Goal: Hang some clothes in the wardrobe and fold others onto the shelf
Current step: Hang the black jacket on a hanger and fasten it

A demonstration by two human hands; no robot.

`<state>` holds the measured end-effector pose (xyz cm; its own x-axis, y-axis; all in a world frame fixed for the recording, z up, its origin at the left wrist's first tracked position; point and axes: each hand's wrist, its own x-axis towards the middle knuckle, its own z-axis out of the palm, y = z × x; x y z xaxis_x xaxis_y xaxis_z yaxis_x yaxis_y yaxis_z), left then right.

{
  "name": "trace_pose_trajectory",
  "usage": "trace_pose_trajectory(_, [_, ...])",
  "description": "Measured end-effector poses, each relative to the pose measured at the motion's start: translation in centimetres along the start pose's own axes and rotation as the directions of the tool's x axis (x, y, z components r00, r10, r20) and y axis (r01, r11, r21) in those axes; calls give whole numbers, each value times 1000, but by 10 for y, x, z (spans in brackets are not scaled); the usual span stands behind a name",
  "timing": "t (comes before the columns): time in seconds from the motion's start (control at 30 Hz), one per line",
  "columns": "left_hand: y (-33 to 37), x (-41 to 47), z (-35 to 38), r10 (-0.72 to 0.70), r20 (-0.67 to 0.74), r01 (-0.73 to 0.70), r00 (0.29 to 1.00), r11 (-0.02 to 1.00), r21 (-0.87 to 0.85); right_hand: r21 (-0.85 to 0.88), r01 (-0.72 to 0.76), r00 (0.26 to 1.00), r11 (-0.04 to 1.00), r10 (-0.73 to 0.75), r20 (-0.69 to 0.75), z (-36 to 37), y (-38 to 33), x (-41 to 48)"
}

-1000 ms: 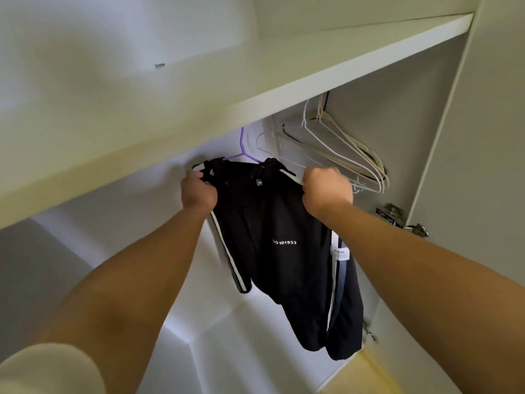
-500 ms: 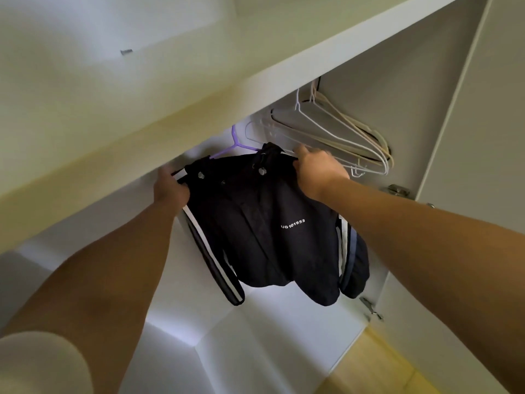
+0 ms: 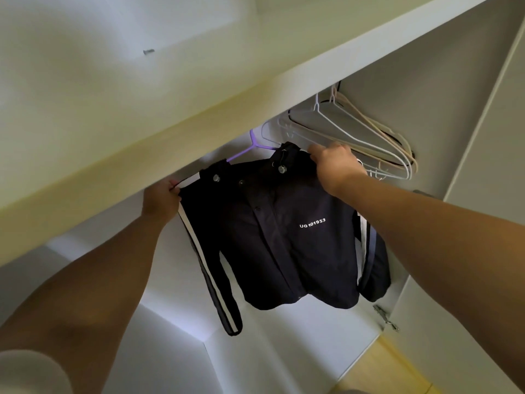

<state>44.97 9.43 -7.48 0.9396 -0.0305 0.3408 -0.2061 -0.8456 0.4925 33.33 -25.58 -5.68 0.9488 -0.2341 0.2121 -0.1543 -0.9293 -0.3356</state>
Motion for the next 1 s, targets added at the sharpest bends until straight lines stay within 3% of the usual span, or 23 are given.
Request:
trace_pose_trajectory(0.17, [4, 11, 0, -171, 18, 170, 985, 985, 11, 34, 25, 1000, 999, -26, 16, 7, 1, 1])
trace_pose_trajectory(0.27, [8, 16, 0, -133, 162, 131, 978, 991, 23, 43, 6, 1000, 999, -7, 24, 11, -3, -1])
trace_pose_trajectory(0.4, [14, 17, 3, -108, 127, 108, 986, 994, 8, 43, 4, 1000, 999, -4, 13, 10, -2, -2])
trace_pose_trajectory(0.57, [23, -8, 19, 198, -117, -178, 973, 971, 161, 43, 17, 1000, 999, -17, -5, 7, 2, -1])
trace_pose_trajectory(0.77, [12, -7, 21, 335, -61, -294, 940, 889, 351, 10, 25, 999, 1000, -25, -49, 0, 5, -5])
trace_pose_trajectory(0.87, [23, -3, 23, 232, 143, -252, 962, 956, 147, -6, 43, 997, 999, -44, -61, -5, 8, -6])
trace_pose_trajectory(1.0, [39, -2, 26, -50, 270, 45, 961, 999, 27, -55, 54, 995, 997, -58, -77, -12, 10, -10])
